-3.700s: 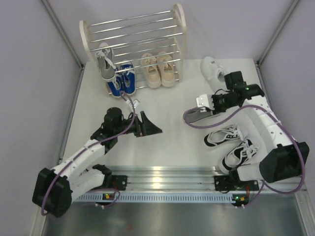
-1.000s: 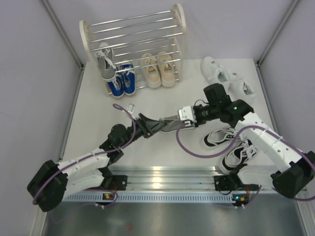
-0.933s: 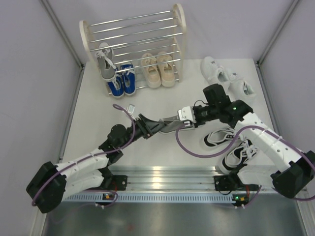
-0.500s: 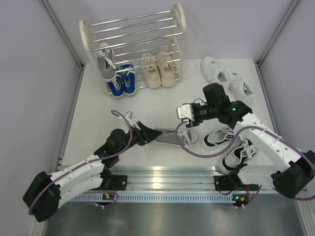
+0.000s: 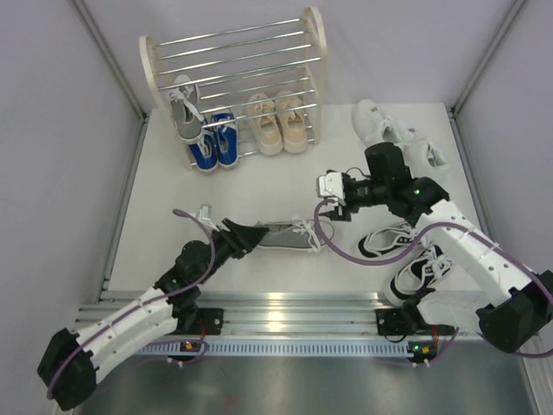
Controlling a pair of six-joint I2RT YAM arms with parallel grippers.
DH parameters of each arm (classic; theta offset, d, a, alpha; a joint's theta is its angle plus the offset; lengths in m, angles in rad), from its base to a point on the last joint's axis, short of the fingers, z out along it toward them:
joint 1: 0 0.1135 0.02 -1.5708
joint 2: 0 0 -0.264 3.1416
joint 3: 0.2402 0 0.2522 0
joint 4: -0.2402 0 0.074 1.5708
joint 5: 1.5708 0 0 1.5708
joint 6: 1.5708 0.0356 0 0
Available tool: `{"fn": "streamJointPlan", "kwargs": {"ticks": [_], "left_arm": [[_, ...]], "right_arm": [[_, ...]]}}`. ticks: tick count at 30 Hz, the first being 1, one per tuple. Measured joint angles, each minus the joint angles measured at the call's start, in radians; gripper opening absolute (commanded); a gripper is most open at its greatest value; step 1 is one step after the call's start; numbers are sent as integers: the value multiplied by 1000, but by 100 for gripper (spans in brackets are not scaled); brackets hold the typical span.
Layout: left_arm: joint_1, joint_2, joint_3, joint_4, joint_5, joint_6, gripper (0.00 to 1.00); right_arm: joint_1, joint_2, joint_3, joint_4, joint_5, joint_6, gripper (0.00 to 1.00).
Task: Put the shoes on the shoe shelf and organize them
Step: Pick up the shoe at the center of the board, then place the shoe at the shoe shelf.
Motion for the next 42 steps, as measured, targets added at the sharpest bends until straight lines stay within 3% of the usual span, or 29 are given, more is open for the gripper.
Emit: {"fn": "streamJointPlan", "kwargs": {"ticks": [8,14,24,29,42], "left_arm": [[0,-198,-68,-31,-235,-55,0],[0,-222,-59,-28,-405,-23,0],[3,8,53,179,-593,66,0],[21,170,166,312,-608,93,0],[123,386,402,498,-626,121,0]], "right_arm": [[-2,-8,-43,0,-82,71,68],[-25,-10,-59,6,-105,112,68],[-163,-61,-149,61,-139,168,69],[-238,-112,-235,98,-167,188,69],[-445,-198,-371,162,-286,229,69]]}}
